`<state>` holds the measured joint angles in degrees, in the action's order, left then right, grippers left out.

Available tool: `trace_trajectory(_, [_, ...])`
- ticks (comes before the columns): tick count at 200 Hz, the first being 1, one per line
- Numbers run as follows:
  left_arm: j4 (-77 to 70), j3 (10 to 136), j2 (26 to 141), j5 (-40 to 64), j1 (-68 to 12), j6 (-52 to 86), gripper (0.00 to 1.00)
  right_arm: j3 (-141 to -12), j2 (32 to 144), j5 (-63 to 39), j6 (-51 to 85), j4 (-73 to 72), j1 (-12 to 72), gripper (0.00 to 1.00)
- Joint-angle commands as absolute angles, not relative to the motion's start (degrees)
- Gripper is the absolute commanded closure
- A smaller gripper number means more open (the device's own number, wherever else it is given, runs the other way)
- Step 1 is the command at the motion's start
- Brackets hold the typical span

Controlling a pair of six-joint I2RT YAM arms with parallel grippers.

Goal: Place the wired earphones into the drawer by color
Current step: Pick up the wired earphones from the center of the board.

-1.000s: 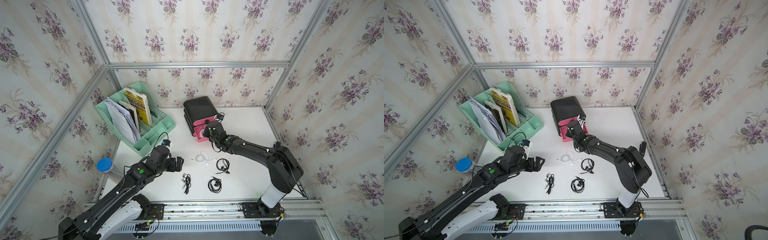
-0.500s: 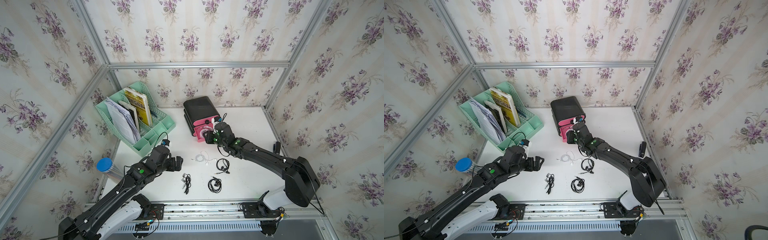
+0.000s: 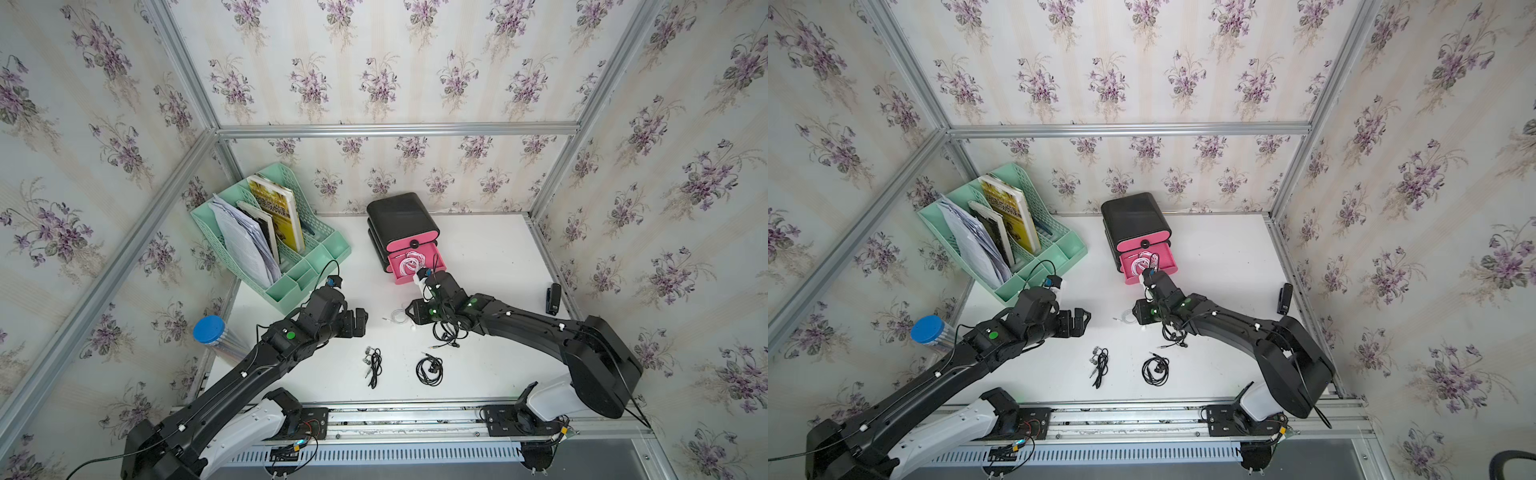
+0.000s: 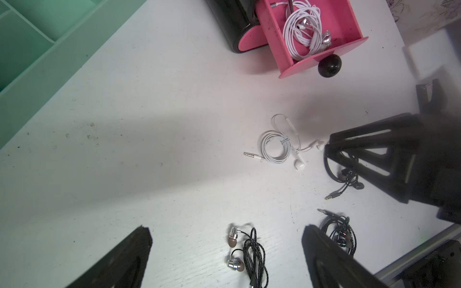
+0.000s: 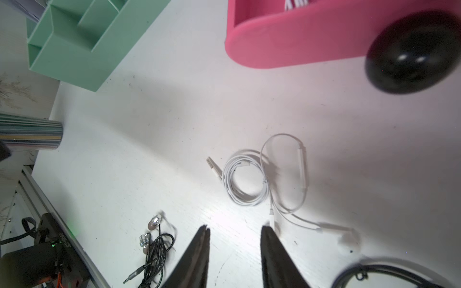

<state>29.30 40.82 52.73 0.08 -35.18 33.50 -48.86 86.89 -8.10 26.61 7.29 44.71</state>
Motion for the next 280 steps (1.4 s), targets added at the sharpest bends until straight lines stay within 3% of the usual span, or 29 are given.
trace_trajectory(1, [28.69, 41.25, 52.49, -0.42, -35.07, 34.03, 0.01, -49.31, 88.92, -4.78, 25.79, 5.45, 45.42, 0.62])
trace_trajectory(125, [29.71, 40.55, 51.20, -1.20, -35.05, 34.34, 0.01, -48.30, 96.66, 3.72, 26.78, -2.16, 47.60, 0.69])
trace_trajectory(280, [30.23, 39.90, 50.19, -1.67, -34.89, 34.39, 0.01, -50.62, 101.86, 4.30, 26.10, -3.75, 47.58, 0.75])
